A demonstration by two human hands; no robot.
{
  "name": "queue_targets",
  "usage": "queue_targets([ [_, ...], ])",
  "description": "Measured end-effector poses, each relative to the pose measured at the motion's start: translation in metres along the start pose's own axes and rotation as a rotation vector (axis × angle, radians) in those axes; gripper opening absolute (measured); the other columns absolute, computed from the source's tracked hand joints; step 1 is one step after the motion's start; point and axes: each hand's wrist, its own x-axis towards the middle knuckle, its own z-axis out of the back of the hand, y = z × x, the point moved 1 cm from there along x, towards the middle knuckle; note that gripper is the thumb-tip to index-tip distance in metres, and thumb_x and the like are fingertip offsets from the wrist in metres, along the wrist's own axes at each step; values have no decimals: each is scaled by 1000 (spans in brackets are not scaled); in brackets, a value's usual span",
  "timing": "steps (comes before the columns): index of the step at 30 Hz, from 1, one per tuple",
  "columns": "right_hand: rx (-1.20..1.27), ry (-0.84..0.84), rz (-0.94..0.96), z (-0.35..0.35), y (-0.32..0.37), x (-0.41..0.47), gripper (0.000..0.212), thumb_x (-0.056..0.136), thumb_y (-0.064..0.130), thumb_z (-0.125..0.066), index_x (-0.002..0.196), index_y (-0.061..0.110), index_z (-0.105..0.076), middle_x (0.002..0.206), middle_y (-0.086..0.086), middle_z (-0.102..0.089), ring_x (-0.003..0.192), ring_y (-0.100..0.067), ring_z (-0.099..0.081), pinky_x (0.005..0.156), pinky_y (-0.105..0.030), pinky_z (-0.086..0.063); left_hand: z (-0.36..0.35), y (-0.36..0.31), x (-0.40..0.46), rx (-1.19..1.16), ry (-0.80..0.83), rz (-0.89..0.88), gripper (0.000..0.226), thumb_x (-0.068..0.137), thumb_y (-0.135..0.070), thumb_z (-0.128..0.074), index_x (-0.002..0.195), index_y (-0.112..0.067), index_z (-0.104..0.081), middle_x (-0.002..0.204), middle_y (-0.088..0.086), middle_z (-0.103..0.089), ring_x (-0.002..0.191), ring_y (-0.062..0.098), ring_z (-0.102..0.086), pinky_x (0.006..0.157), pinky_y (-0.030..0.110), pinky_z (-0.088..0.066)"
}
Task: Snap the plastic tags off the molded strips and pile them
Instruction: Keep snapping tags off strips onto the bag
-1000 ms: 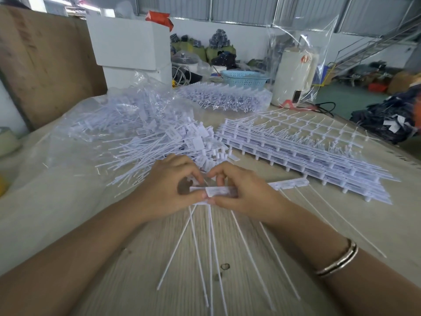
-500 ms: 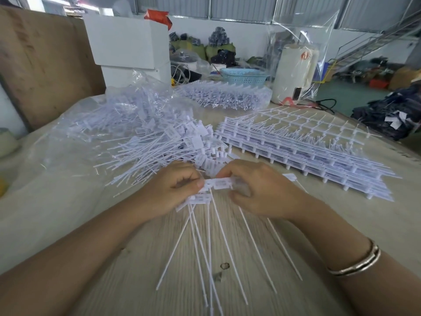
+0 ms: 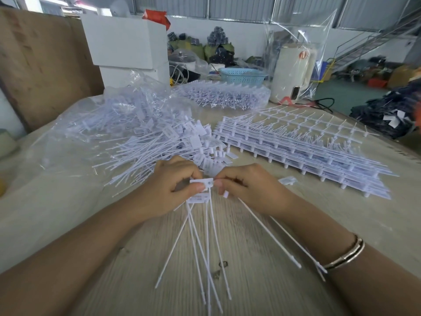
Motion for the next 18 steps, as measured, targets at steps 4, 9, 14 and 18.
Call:
queue_targets([
  [4,213,3,-65,0,-5,2,17,97,14,-49,99,9,-65,76,5,-65,59,2,-60,57,-8,-42,2,-5,-1,-152,27,14,21,85,-31,-56,83,-12,-63,80,-1,-60,82,11,-54,78,30,-41],
  [9,280,-27,-116,8,-21,-3,9,89,14,-61,97,19,-61,74,8,-61,63,-3,-58,63,-13,-44,5,-2,-7,-131,45,48,38,83,-47,-45,74,-13,-59,72,-6,-55,75,6,-52,80,33,-33],
  [14,47,-19,22,-10,-4,2,33,79,31,-73,106,20,-56,81,6,-55,70,-15,-54,66,-35,-45,-1,2,-4,260,6,67,36,75,-66,-39,79,-34,-54,82,-19,-54,90,-2,-43,79,30,-20],
  [18,-23,-100,94,-12,8,4,39,81,32,-71,112,17,-52,91,11,-49,80,-6,-50,70,-29,-43,-6,1,-2,157,-51,67,33,84,-60,-29,84,-38,-54,84,-21,-53,91,2,-45,81,34,-23],
])
